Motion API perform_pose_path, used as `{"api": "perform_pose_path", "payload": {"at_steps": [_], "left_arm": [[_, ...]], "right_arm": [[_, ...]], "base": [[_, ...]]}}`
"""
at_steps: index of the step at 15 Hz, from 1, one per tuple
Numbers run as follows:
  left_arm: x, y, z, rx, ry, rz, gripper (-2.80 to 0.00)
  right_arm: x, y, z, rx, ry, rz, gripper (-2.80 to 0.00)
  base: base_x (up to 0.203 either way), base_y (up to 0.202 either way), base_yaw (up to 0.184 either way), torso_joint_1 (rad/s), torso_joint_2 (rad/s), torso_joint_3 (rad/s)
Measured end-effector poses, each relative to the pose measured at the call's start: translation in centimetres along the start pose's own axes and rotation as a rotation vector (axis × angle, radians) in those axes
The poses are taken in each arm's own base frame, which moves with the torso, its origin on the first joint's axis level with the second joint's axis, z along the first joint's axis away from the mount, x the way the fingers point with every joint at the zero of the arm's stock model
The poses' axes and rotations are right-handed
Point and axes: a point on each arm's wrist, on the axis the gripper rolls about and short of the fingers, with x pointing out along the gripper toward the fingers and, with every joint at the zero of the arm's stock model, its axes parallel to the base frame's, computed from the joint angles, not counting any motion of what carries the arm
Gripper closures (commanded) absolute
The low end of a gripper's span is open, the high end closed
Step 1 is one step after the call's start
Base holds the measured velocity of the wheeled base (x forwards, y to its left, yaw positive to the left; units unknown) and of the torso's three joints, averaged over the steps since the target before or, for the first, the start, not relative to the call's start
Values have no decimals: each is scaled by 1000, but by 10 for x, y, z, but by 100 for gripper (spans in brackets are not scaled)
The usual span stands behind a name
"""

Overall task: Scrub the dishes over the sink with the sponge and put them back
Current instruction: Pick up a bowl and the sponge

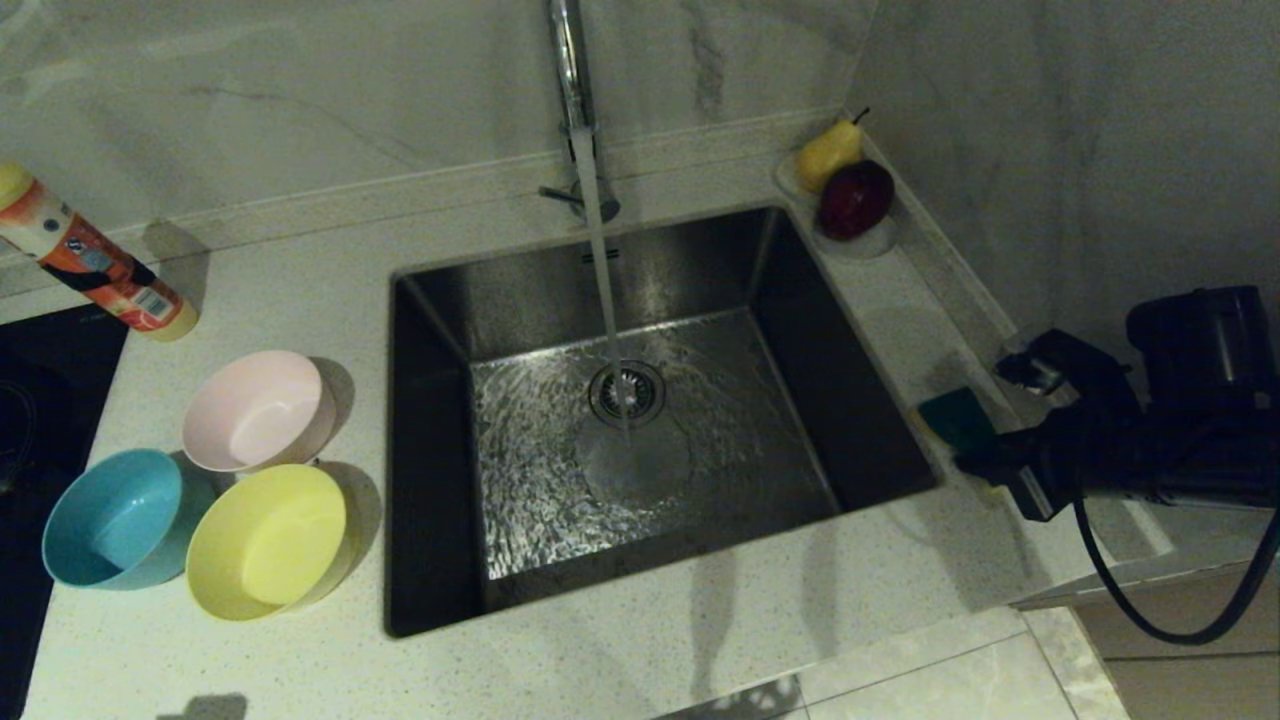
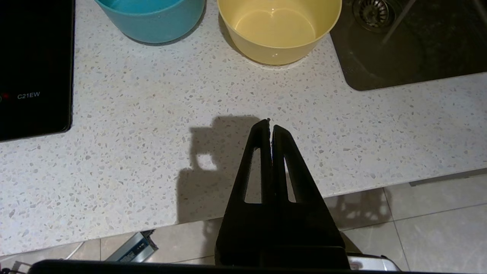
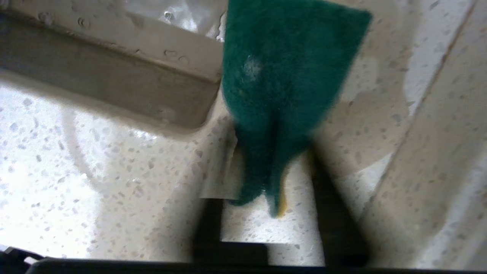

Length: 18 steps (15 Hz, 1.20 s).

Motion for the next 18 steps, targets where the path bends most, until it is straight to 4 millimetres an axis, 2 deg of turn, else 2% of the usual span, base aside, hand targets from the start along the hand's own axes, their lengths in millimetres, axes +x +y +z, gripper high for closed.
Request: {"api": "perform_pose_path", "payload": {"at_steps": [6,10,14,18], "left_arm": [[0,0,0,0,0,0,0],[0,0,0,0,0,0,0],[0,0,0,0,0,0,0],[0,0,0,0,0,0,0]], "right_arm": [[-4,0,1,-1,5,-5,0],[-19,2,5,-1,-5,-9,0],[-66,10,19,15,8,29,0],[-121,37,31,66,6,137,0]], "base": [[0,0,0,0,0,0],[0,0,0,0,0,0],[0,0,0,0,0,0],[0,0,0,0,0,0]]}}
